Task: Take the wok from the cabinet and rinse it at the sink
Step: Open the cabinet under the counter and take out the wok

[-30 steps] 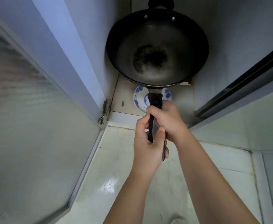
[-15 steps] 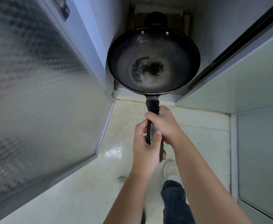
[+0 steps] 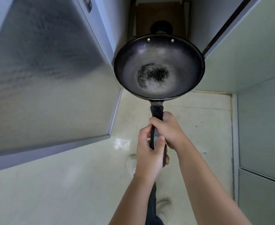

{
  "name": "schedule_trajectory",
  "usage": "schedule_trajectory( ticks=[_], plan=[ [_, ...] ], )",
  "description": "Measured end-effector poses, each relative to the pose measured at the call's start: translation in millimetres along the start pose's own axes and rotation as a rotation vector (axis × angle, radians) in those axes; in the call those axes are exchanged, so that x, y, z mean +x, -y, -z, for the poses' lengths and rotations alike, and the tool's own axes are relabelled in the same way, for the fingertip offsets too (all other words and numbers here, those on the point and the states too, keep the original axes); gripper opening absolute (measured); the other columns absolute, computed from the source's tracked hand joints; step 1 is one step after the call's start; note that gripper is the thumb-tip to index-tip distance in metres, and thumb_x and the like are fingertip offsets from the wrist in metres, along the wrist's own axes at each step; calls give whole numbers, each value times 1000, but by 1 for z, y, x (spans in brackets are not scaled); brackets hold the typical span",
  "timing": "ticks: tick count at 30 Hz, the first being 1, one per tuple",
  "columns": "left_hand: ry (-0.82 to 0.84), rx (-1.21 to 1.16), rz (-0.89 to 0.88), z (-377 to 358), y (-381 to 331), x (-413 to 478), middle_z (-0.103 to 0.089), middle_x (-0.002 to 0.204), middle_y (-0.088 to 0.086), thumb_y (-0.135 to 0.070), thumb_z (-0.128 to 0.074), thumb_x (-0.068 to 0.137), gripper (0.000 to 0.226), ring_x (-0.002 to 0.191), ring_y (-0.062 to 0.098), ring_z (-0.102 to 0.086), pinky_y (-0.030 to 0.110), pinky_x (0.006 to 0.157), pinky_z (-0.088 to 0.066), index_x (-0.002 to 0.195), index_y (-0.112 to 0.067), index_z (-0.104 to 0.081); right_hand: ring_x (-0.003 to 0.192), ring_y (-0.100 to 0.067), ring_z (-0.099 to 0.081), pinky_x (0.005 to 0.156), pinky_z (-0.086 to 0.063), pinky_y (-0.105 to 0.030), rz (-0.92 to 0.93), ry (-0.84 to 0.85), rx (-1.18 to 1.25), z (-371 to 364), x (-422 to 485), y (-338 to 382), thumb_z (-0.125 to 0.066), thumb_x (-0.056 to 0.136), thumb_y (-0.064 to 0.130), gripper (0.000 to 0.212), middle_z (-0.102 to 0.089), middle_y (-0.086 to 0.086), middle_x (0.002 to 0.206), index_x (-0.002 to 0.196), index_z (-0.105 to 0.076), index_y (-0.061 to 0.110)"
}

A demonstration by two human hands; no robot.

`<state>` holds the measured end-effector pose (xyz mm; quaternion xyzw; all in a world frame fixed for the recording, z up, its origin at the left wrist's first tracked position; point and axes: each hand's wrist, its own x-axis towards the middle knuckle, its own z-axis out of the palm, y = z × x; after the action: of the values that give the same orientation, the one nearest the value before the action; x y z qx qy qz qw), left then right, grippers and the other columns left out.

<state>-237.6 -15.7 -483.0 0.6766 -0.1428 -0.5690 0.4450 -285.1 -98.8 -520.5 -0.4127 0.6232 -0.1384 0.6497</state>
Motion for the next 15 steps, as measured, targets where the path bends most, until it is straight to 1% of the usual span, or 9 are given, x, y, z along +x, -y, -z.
schedule_trajectory(
  ticks=[2, 5, 7, 9, 10, 13, 15],
  plan=[
    [4, 16, 15, 5, 4, -16, -54, 62, 1, -5, -49, 93, 33, 35, 12, -42, 22, 38, -35, 99, -37, -50, 61, -27, -47, 60, -42, -40, -2, -2, 14, -3, -15, -7, -53, 61, 18, 15, -40, -13, 65, 67, -43, 8],
    [15, 22, 16, 15, 9, -41, -54, 60, 2, -5, -49, 93, 33, 34, 13, -42, 22, 38, -36, 100, -37, -50, 62, -26, -50, 60, -44, -39, -5, -4, -16, -9, -40, -16, -54, 62, 20, 18, -41, -11, 62, 66, -41, 8],
    [10, 35, 9, 18, 12, -57, -55, 62, 3, -5, -49, 93, 32, 34, 14, -43, 22, 37, -36, 105, -34, -49, 62, -26, -49, 60, -44, -40, 3, 2, -23, -9, -59, -20, -54, 64, 20, 19, -40, -9, 61, 65, -40, 8],
    [10, 50, 16, 19, 16, -75, -56, 65, 5, -5, -50, 93, 32, 34, 14, -43, 23, 37, -37, 111, -31, -48, 60, -24, -46, 59, -42, -38, 24, -3, -13, -7, -78, -24, -55, 69, 15, 17, -38, -9, 60, 65, -40, 9],
    [9, 45, 19, 19, 18, -84, -56, 66, 6, -5, -50, 92, 33, 33, 14, -42, 23, 38, -37, 112, -31, -47, 58, -24, -46, 57, -42, -37, 29, -9, -13, -6, -88, -25, -55, 73, 11, 16, -38, -9, 60, 66, -41, 9],
    [16, 33, 23, 18, 20, -112, -57, 66, 7, -3, -51, 91, 36, 32, 14, -41, 24, 38, -37, 112, -32, -48, 45, -23, -56, 49, -47, -31, 8, -16, 31, -1, -119, -26, -54, 79, 4, 14, -44, -12, 60, 72, -42, 7],
    [29, 52, 27, 15, 16, -135, -57, 64, 8, -1, -51, 90, 38, 31, 15, -40, 24, 37, -36, 112, -32, -48, 43, -23, -58, 46, -49, -31, 0, -18, 66, 6, -144, -23, -53, 80, 1, 16, -46, -14, 59, 72, -42, 7]
  ],
)
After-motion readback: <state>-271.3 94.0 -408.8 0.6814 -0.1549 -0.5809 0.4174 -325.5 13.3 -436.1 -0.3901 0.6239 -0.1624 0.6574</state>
